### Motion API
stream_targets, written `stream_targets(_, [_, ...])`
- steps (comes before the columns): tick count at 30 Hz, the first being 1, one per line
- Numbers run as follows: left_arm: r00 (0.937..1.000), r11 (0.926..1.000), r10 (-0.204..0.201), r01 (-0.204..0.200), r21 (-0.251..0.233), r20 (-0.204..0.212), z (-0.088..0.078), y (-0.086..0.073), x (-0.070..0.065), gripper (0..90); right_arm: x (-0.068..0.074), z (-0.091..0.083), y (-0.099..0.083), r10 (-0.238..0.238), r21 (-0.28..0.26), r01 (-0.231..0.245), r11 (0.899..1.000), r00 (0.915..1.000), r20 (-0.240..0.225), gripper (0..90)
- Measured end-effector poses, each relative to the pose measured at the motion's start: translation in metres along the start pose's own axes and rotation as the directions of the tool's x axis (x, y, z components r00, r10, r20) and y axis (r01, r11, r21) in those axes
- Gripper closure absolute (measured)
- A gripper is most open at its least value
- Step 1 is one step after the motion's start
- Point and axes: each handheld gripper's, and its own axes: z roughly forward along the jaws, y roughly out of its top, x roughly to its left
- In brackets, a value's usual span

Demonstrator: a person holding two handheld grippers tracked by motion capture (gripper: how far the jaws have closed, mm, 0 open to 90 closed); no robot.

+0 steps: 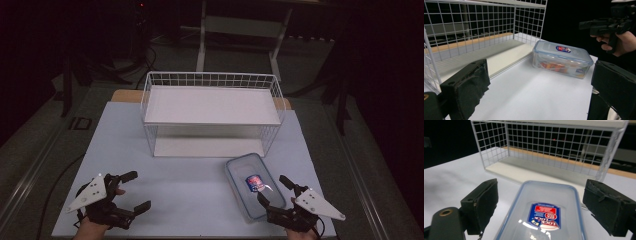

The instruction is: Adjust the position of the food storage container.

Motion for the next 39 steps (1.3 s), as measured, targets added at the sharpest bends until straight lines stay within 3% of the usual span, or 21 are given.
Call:
stream_targets(8, [0.9999,1.0000,0.008,-0.008,-0.005,0.007,0.001,0.002,-0.003,1.0,-0.002,0.000,0.007,0.023,-0.002,-0.023,1.000,0.9997,-0.005,12.7])
stream_targets(11, [0.9999,0.9999,0.010,-0.010,-0.007,0.009,0.001,0.002,-0.003,1.0,-0.005,0.002,0.011,0.049,0.000,-0.049,0.999,0.9982,-0.036,13.3])
stream_targets(13, [0.9999,0.9999,0.010,-0.010,-0.005,0.011,0.001,0.002,-0.003,1.0,-0.008,0.005,0.014,0.040,0.023,-0.040,0.999,0.9983,-0.041,14.1])
stream_targets(15, [0.9999,0.9999,0.012,-0.011,-0.006,0.012,0.001,0.003,-0.004,1.0,-0.015,0.008,0.016,0.022,0.054,-0.019,0.998,0.9979,-0.060,27.3])
stream_targets(18, [0.9998,0.9999,0.014,-0.014,-0.007,0.013,0.001,0.003,-0.005,1.0,-0.026,0.011,0.018,-0.027,0.092,0.029,0.995,0.9992,-0.028,50.4])
stream_targets(22, [0.9998,0.9999,0.013,-0.013,-0.002,0.016,0.002,0.003,-0.004,1.0,-0.046,0.020,0.020,-0.015,0.124,0.017,0.992,0.9997,-0.020,73.1])
stream_targets(25, [0.9997,0.9997,0.022,-0.022,-0.004,0.002,0.002,0.003,-0.005,1.0,-0.062,0.032,0.016,-0.015,0.175,0.018,0.984,0.9997,-0.019,84.1])
stream_targets(27, [0.9998,0.9996,0.018,-0.018,-0.019,-0.005,0.001,0.004,-0.005,1.1,-0.072,0.042,0.011,-0.018,0.212,0.021,0.977,0.9997,-0.018,89.0])
stream_targets(32, [1.0000,0.9999,0.005,-0.005,-0.014,0.002,0.001,0.003,-0.003,1.1,-0.090,0.067,-0.002,-0.017,0.288,0.023,0.957,0.9996,-0.025,89.9])
stream_targets(39, [0.9999,0.9999,0.014,-0.014,-0.002,0.009,0.002,0.002,-0.004,1.1,-0.099,0.096,-0.013,-0.027,0.339,0.035,0.940,0.9992,-0.030,90.0])
